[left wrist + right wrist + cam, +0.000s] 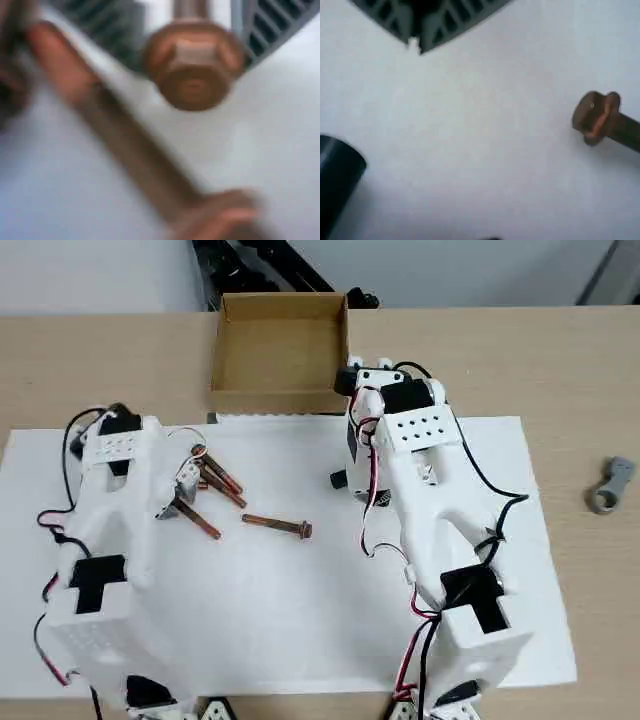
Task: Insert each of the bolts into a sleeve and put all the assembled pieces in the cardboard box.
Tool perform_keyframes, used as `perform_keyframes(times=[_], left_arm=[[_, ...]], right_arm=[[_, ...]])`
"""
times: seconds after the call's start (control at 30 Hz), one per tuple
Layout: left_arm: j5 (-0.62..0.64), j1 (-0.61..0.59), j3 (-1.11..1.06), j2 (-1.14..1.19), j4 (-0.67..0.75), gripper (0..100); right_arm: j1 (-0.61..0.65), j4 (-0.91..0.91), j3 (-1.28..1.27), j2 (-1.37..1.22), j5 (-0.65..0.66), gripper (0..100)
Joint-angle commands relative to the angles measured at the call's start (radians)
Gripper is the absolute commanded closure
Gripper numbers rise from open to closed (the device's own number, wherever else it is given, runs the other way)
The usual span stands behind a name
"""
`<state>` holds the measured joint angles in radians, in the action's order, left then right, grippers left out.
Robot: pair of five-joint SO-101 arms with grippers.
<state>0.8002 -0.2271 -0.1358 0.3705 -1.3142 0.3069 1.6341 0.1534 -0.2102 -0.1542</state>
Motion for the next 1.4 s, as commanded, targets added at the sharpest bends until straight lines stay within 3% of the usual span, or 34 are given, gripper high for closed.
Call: perform_keyframes(times=[0.0,0.4,0.5,0.67,0.8,1.03,1.37], left_arm=[[-0.044,-0.015,0.005,0.054,-0.028,100],[-0.336,-0.014,0.328,0.052,-0.443,100],[-0.384,-0.012,0.369,0.017,-0.44,100],[-0.532,-0.005,0.371,-0.238,-0.437,100],[-0.686,0.038,0.367,-0.456,-0.437,100],[-0.74,0.049,0.302,-0.7,-0.437,100],[-0.743,0.048,0.004,-0.913,-0.437,100]], right_arm=[[0.001,0.007,0.044,0.008,-0.006,99.5],[0.001,0.005,0.069,0.013,-0.003,99.5],[0.001,0.004,0.081,0.004,-0.029,99.4],[-0.054,0.002,0.084,0.005,-0.17,99.4],[-0.14,-0.022,0.086,-0.015,-0.167,99.3],[-0.185,-0.03,0.115,-0.125,0.034,89.7],[-0.185,-0.022,0.183,-0.217,0.172,89.5]])
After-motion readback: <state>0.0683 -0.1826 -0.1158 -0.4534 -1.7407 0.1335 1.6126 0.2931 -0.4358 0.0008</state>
